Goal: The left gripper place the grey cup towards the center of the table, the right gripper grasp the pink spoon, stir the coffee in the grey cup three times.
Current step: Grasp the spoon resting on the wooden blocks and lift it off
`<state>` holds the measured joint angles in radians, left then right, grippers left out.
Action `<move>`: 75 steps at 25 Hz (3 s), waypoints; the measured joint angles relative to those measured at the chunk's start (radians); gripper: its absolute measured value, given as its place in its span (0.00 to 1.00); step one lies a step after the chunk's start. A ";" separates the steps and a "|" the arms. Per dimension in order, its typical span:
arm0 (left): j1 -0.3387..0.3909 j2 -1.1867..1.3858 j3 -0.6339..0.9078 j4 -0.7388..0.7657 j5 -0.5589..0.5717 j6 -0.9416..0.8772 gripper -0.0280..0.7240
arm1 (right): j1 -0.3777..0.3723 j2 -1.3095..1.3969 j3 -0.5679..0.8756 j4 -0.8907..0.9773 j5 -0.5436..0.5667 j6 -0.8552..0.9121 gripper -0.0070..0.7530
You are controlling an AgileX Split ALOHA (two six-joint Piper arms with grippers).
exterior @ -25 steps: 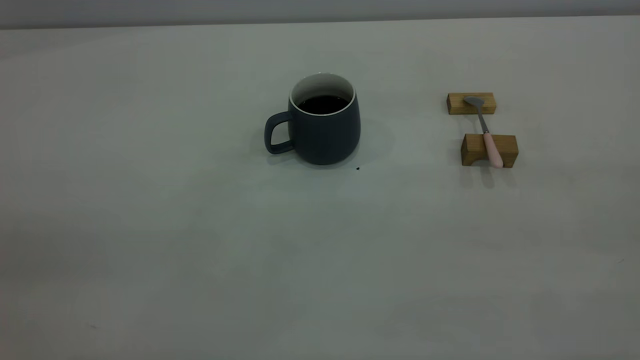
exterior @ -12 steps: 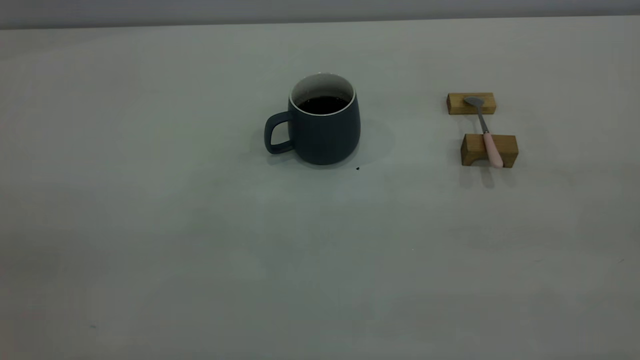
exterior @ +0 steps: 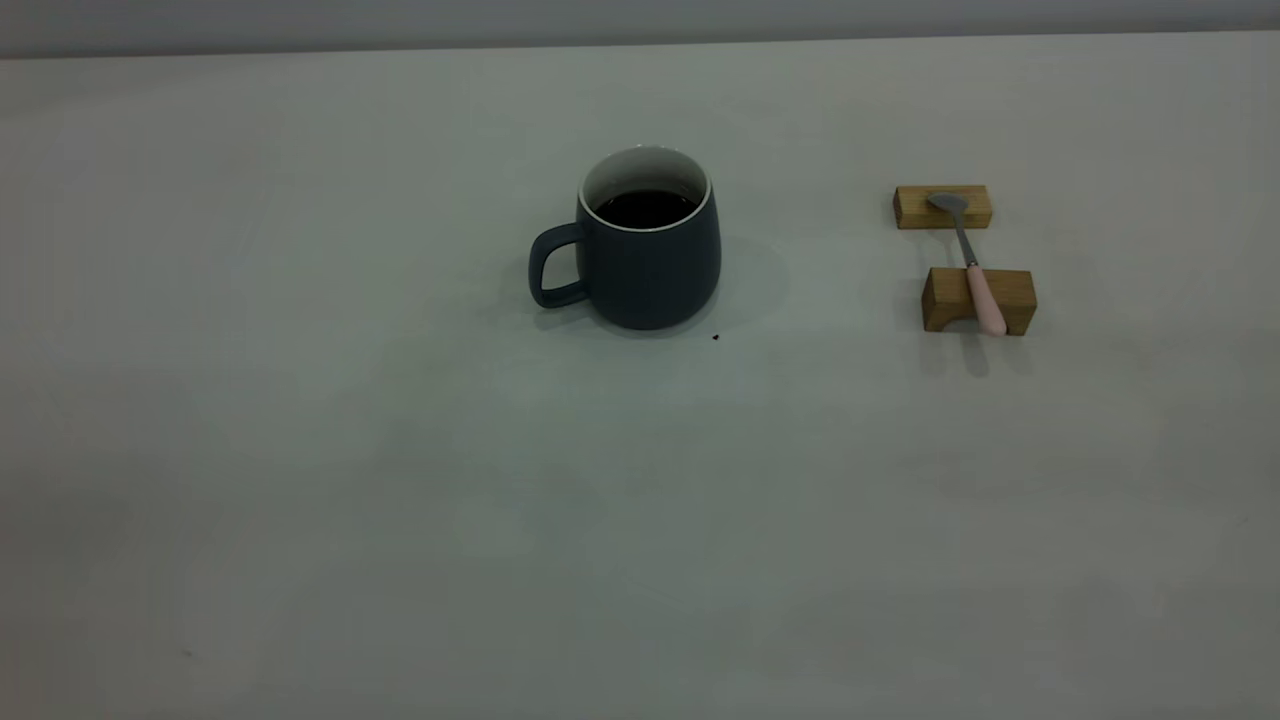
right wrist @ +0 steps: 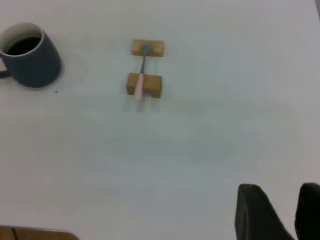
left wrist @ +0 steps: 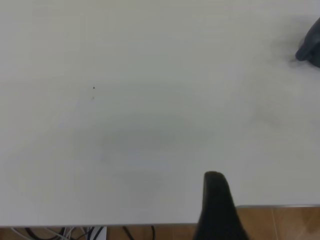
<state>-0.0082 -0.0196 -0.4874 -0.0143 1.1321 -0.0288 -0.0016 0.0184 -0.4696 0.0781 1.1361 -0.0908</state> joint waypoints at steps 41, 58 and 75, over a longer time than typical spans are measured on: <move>0.000 0.000 0.001 0.000 0.000 0.006 0.79 | 0.172 1.895 -0.403 0.374 -0.587 -0.213 0.78; 0.000 0.000 0.001 0.000 0.000 0.007 0.79 | 0.183 2.277 -0.865 0.123 -0.441 -0.011 0.76; 0.000 0.000 0.001 0.000 -0.001 0.007 0.79 | 0.202 2.392 -0.967 0.134 -0.411 0.007 0.76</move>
<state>-0.0082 -0.0196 -0.4865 -0.0143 1.1311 -0.0219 0.2002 2.4109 -1.4366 0.2121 0.7248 -0.0835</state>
